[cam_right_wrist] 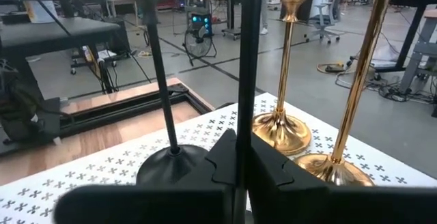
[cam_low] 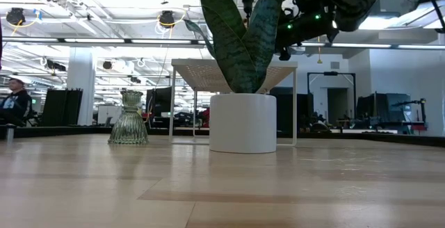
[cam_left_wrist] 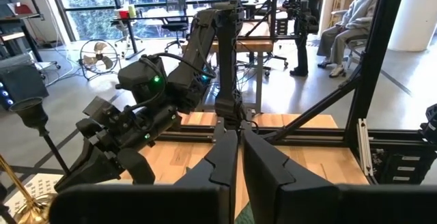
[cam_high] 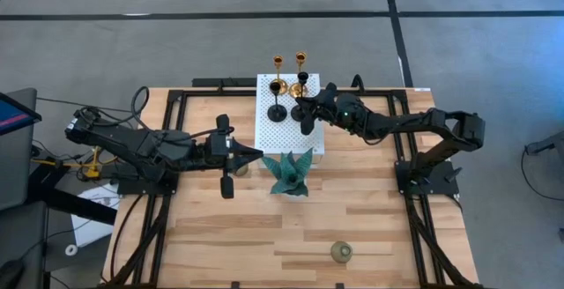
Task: Pick & Place candle stick holders
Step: Put the black candle holder on the shelf aligned with the black candle holder, then put the top transparent candle holder on the shelf
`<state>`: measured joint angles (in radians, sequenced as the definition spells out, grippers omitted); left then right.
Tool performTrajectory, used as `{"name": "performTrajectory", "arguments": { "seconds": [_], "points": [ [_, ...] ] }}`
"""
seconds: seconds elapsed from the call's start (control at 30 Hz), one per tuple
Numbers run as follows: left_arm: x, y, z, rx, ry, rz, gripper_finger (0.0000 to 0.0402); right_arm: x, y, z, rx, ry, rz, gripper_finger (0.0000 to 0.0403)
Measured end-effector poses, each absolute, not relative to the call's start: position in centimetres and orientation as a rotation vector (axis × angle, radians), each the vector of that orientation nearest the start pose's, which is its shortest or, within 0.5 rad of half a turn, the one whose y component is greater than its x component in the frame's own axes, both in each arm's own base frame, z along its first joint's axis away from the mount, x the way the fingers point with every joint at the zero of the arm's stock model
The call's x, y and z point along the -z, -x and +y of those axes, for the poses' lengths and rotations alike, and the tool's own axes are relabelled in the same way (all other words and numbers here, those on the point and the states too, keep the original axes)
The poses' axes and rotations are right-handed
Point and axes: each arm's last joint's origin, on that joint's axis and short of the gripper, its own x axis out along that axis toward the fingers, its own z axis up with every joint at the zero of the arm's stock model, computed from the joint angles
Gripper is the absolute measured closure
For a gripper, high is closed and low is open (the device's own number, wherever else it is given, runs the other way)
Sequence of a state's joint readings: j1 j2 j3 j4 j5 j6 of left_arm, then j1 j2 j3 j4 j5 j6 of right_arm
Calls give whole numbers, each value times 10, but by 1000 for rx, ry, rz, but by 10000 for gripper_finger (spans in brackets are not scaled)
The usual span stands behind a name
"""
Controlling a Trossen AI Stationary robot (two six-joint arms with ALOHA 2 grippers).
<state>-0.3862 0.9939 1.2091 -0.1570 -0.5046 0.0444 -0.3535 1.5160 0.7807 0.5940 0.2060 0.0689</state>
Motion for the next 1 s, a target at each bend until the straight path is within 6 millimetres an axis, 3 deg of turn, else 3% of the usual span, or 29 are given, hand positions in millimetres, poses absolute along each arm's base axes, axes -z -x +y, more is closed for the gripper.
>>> {"name": "performTrajectory", "arguments": {
  "seconds": [0.17,0.5,0.77,1.0],
  "points": [
    [-441,-186,-61,-119,-19,-50,380,-225,-299,-118,574,-82,188,349],
    [-441,-186,-61,-119,-19,-50,381,-230,-299,-115,562,-80,171,262],
    [-441,-186,-61,-119,-20,-49,381,-257,-280,-97,525,-67,197,197],
    [-441,-186,-61,-118,-19,-49,381,-288,-250,-68,456,-89,202,185]
  ]
}}
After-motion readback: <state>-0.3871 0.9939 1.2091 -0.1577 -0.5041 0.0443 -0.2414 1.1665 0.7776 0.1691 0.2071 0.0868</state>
